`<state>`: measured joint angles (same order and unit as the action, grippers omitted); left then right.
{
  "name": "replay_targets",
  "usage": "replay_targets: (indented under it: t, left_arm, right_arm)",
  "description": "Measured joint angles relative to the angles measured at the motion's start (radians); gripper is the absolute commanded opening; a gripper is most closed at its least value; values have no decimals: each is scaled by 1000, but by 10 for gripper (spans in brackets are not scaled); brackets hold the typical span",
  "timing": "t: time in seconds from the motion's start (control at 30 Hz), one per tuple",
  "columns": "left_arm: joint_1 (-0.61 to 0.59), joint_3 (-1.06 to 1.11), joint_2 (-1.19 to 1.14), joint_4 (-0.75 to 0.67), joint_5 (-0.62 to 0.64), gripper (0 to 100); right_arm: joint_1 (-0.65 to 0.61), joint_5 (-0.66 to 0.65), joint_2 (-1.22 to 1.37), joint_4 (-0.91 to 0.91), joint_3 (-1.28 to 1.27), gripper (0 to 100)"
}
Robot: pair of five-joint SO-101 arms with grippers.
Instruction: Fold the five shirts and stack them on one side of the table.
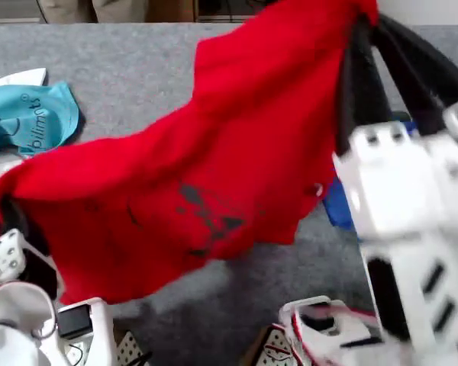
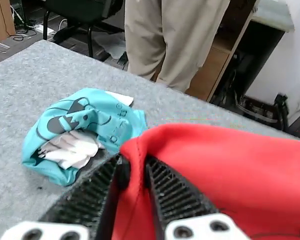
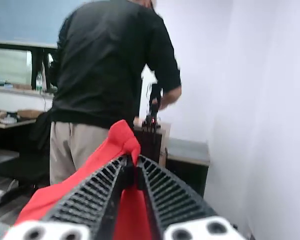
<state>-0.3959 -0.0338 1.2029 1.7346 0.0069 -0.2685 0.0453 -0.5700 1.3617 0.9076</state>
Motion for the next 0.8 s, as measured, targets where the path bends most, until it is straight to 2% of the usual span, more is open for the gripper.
replay_targets:
  t: [0.3, 0.6, 0.8]
  left_arm:
    - [0, 46, 2, 15, -15, 19]
    - [0, 239, 2, 15, -15, 19]
    - [0, 454, 0, -189, -15, 19]
  right_arm:
    - [-2, -31, -11, 8, 5, 3]
    - [-40, -31, 209, 8, 3, 3]
    - [-46, -28, 350, -77, 3, 3]
